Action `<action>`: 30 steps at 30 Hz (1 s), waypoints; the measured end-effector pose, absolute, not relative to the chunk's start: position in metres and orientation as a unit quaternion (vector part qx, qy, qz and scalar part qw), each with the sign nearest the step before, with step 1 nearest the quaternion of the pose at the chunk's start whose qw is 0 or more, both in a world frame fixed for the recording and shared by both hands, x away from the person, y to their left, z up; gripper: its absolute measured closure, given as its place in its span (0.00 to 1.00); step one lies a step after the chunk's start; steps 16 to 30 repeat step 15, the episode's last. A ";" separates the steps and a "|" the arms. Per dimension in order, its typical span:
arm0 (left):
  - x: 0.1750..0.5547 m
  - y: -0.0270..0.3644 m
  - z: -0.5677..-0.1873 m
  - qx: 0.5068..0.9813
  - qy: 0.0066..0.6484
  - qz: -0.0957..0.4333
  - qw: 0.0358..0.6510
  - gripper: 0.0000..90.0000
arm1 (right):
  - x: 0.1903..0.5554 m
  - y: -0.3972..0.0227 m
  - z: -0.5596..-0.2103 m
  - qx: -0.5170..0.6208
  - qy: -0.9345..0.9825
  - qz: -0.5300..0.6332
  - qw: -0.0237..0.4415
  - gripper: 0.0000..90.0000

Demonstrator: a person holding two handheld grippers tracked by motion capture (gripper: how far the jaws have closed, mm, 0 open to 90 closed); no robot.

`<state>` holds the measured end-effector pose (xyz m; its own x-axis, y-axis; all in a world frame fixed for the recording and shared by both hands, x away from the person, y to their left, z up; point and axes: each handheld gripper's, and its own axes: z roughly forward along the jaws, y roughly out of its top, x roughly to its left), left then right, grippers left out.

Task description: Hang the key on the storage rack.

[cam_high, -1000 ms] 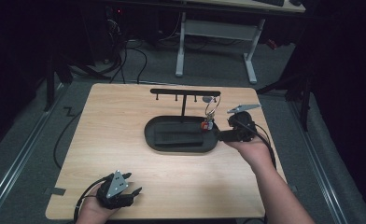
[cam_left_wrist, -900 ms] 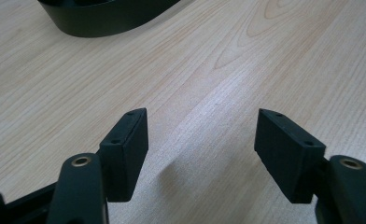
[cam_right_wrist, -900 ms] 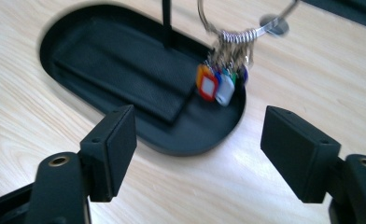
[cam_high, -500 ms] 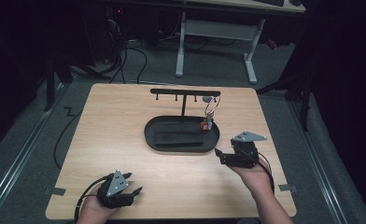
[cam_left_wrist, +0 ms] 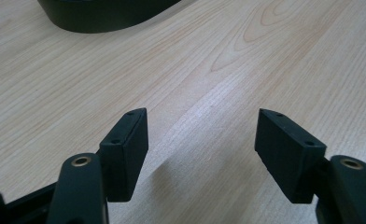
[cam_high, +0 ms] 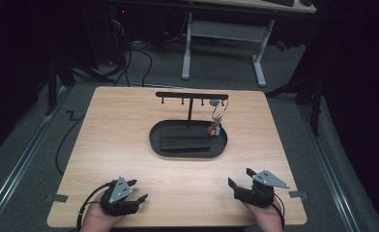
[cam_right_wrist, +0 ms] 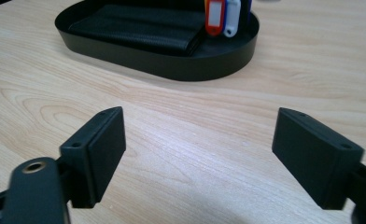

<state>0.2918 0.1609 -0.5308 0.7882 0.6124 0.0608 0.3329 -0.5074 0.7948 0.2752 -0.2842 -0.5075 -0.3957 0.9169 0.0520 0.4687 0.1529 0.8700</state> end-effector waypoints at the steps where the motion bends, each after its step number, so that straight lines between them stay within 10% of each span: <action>1: 0.292 0.161 -0.531 0.852 0.278 0.170 0.410 0.39 | 0.273 -0.284 -0.509 0.485 0.714 0.430 0.263 0.21; 30: 0.282 0.181 -0.530 0.843 0.299 0.186 0.406 0.39 | 0.287 -0.267 -0.513 0.472 0.731 0.429 0.244 0.21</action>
